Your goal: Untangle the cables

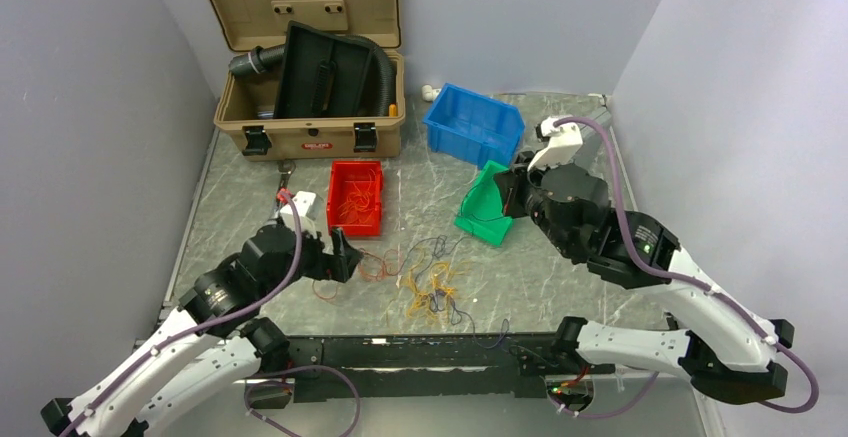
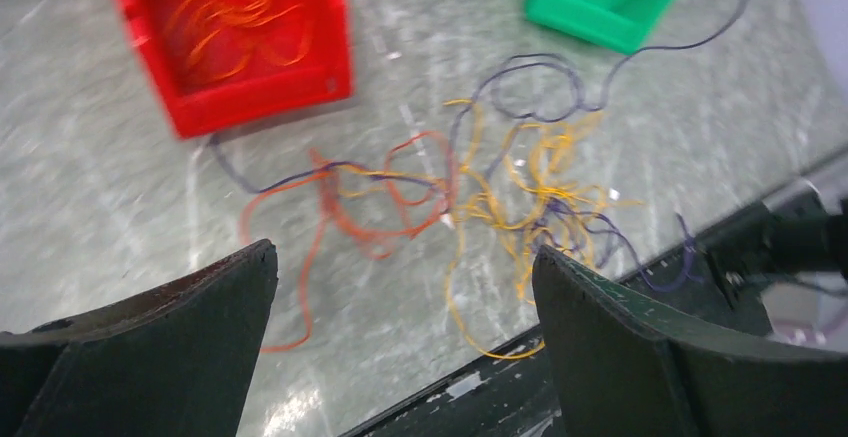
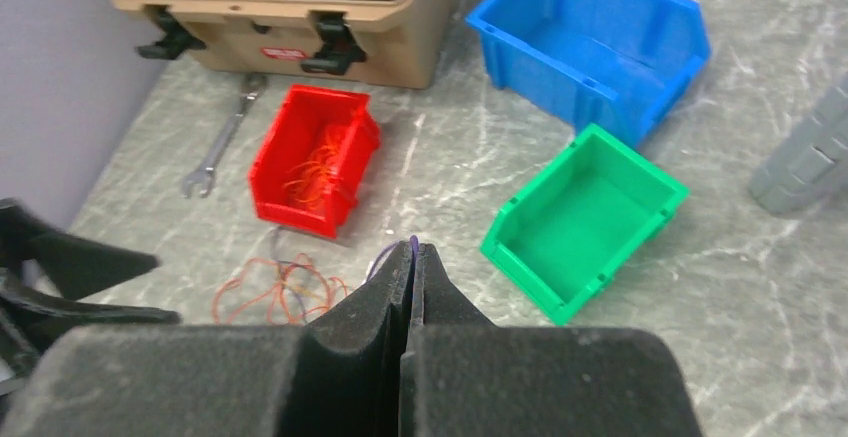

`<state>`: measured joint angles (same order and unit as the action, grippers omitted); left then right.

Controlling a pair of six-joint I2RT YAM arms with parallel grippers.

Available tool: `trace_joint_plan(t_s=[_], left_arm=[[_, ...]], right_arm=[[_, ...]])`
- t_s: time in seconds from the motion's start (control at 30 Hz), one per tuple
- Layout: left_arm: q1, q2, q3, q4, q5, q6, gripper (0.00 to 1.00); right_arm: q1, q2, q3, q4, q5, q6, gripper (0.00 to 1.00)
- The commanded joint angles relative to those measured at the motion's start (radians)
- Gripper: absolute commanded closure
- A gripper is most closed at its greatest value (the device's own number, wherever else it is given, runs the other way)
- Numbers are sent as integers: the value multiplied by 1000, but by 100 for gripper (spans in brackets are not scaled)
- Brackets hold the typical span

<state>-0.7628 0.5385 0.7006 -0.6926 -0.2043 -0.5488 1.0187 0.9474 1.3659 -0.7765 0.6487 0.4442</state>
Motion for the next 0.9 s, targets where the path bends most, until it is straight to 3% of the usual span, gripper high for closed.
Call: trace_joint_plan(t_s=[0.0, 0.13, 0.37, 0.6, 0.8, 0.83, 0.87], left_arm=[[-2, 9, -41, 332, 275, 164, 1], [-4, 96, -113, 561, 397, 207, 1], [-26, 287, -193, 851, 404, 234, 9], [-29, 491, -190, 942, 316, 228, 21], [-28, 656, -201, 1059, 388, 204, 26], [-28, 675, -206, 1076, 392, 199, 28], [-28, 693, -207, 1084, 394, 197, 38]], right_arm=[[1, -28, 87, 106, -112, -35, 100], [1, 11, 172, 83, -135, -46, 100], [1, 10, 246, 105, -180, -28, 100], [1, -4, 300, 122, -228, 5, 100], [1, -5, 333, 126, -233, 17, 100], [1, -5, 338, 126, -234, 19, 100], [1, -5, 345, 126, -237, 19, 100]])
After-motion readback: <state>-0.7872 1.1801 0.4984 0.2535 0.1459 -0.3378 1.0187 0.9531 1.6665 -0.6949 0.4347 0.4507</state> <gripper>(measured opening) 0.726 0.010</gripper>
